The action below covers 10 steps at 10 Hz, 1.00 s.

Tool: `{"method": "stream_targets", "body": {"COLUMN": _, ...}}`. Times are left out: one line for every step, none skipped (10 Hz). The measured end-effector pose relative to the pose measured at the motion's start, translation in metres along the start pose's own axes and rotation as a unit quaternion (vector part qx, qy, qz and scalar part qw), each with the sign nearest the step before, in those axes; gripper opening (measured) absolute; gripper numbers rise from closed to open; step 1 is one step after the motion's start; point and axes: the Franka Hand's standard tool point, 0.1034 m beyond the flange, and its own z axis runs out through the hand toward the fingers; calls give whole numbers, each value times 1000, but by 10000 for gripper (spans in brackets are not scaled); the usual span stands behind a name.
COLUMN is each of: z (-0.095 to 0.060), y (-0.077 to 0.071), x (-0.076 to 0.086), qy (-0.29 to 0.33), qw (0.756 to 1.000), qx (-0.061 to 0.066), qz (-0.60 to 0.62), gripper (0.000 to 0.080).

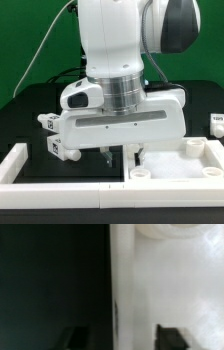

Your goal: Assemble one leg

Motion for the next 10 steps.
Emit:
{"method": "stream_targets", "body": {"z": -20, "y": -13, "x": -11, "qy": -3, "qw": 1000, "qx": -2, "qz": -10, "gripper": 453}}
{"method": "stream_targets", "body": {"z": -45, "y": -30, "x": -22, "qy": 2, "qw": 999, "qx": -18, "qz": -35, "gripper": 577}}
{"method": "stream_targets", "body": {"z": -58, "y": -37, "x": -35, "qy": 17, "qw": 995, "qx": -22, "qz": -95, "gripper": 577}}
{"method": "stream_targets", "body": {"z": -60, "y": -31, "x": -45, "qy": 23, "qw": 992, "qx": -24, "qz": -125, "gripper": 634}}
{"method": "stream_targets", "body": {"z": -56, "y": -30, "x": -42, "qy": 19, "qw": 991, "qx": -24, "qz": -131, "gripper": 646}}
{"method": "stream_targets", "body": {"z": -55, "y": -30, "x": -41, "qy": 18, "qw": 984, "qx": -26, "qz": -176, "gripper": 646}}
{"method": "stream_targets", "body": {"z": -55, "y": -30, "x": -41, "qy": 17, "qw": 978, "qx": -26, "qz": -204, "gripper": 646}}
{"method": "stream_targets", "body": {"z": -54, "y": -30, "x": -42, "qy": 16, "qw": 974, "qx": -26, "qz": -225, "gripper": 648}}
{"method": "stream_targets", "body": {"z": -54, "y": -29, "x": -44, "qy": 16, "qw": 965, "qx": -28, "qz": -261, "gripper": 648}}
{"method": "stream_targets", "body": {"z": -51, "y": -28, "x": -64, "qy": 16, "qw": 954, "qx": -40, "qz": -296, "gripper": 648}}
